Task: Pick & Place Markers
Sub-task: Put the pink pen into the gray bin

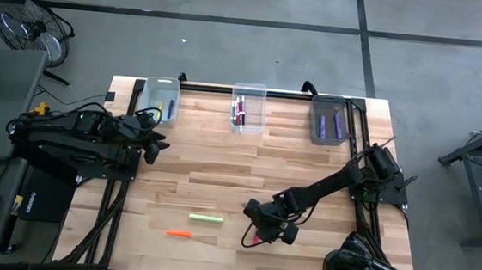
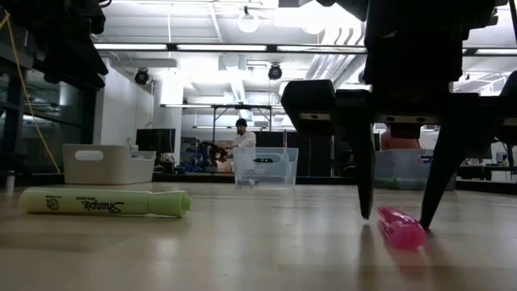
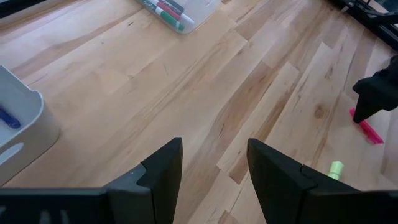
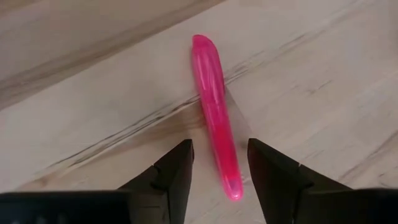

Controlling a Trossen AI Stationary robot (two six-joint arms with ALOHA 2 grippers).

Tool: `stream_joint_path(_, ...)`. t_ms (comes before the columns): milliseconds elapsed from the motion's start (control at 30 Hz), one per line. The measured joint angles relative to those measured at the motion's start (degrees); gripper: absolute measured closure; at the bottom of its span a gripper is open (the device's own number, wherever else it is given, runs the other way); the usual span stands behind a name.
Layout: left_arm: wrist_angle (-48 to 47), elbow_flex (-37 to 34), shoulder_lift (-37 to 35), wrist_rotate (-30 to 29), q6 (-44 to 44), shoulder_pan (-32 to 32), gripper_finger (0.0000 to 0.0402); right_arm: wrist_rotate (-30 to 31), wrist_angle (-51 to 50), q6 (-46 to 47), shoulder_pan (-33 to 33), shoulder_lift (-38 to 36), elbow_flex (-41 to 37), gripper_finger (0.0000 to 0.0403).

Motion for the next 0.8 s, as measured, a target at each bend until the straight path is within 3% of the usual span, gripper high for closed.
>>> stream_joint_path(433, -0.7, 0.0, 0.0, 0.0, 0.0, 0.0, 0.0225, -0.7, -3.5, 1.6, 0.0, 0.7, -0.1, 0.0337)
stream_joint_path(633, -0.7, 0.0, 0.0, 0.0, 0.0, 0.0, 0.0225, -0.5, -4.5, 7.3, 0.0, 0.7, -0.1, 0.0373)
stream_joint_path(800, -0.6, 0.0, 0.0, 0.0, 0.0, 0.0, 0.0225, 0.4, -5.3, 16.3, 0.1, 0.7, -0.1, 0.0378)
